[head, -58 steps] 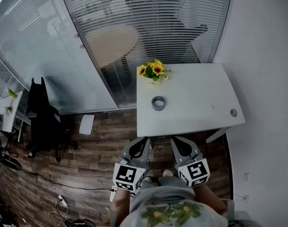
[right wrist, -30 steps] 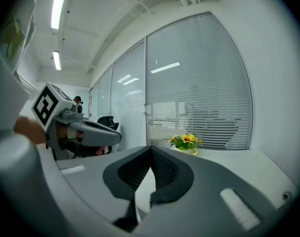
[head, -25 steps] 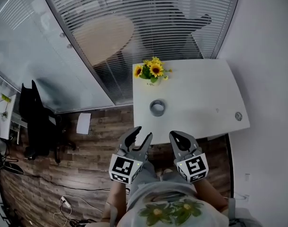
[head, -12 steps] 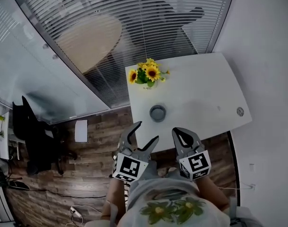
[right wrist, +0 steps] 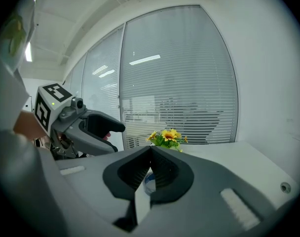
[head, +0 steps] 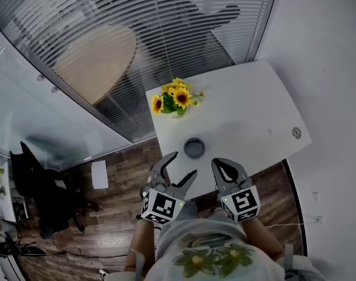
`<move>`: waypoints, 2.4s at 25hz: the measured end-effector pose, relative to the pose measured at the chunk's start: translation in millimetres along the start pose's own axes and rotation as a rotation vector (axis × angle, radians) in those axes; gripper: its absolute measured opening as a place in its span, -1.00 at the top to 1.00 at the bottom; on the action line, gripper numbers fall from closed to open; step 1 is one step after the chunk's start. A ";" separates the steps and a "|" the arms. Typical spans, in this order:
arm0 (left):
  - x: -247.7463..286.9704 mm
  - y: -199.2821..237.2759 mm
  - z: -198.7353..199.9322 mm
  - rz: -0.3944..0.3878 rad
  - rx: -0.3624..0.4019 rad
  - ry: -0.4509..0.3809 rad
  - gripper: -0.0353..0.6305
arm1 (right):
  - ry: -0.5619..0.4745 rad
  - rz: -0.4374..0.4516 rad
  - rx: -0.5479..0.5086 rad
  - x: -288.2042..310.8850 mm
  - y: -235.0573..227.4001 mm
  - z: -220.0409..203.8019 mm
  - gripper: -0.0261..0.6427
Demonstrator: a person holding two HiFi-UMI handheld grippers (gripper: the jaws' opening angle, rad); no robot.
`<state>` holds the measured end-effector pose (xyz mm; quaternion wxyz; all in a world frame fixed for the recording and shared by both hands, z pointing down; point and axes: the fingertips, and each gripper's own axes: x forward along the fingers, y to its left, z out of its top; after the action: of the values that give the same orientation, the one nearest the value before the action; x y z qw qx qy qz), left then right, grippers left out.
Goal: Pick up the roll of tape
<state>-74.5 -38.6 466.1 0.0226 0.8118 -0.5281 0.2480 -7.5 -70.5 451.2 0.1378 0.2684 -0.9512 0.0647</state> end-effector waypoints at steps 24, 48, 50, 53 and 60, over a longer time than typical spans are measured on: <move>70.7 -8.1 -70.7 -0.353 0.179 0.138 -0.06 | 0.056 -0.244 0.113 24.4 -26.1 -29.9 0.92; 117.8 -33.0 -140.0 -0.505 0.245 0.337 -0.05 | 0.108 -0.288 0.156 25.1 -20.1 -63.1 0.92; 121.5 -34.2 -145.6 -0.509 0.255 0.362 -0.05 | 0.112 -0.285 0.154 25.2 -19.4 -64.4 0.92; 126.8 -36.3 -152.1 -0.525 0.263 0.395 -0.05 | 0.111 -0.283 0.151 25.4 -20.3 -64.1 0.92; 129.8 -44.6 -166.0 -0.564 0.295 0.481 -0.05 | 0.109 -0.283 0.146 21.5 -17.8 -61.7 0.92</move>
<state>-57.3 -79.2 676.9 0.0958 0.8383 -0.2228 0.4883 -1.6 -84.0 517.3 0.1770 0.4050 -0.8878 0.1283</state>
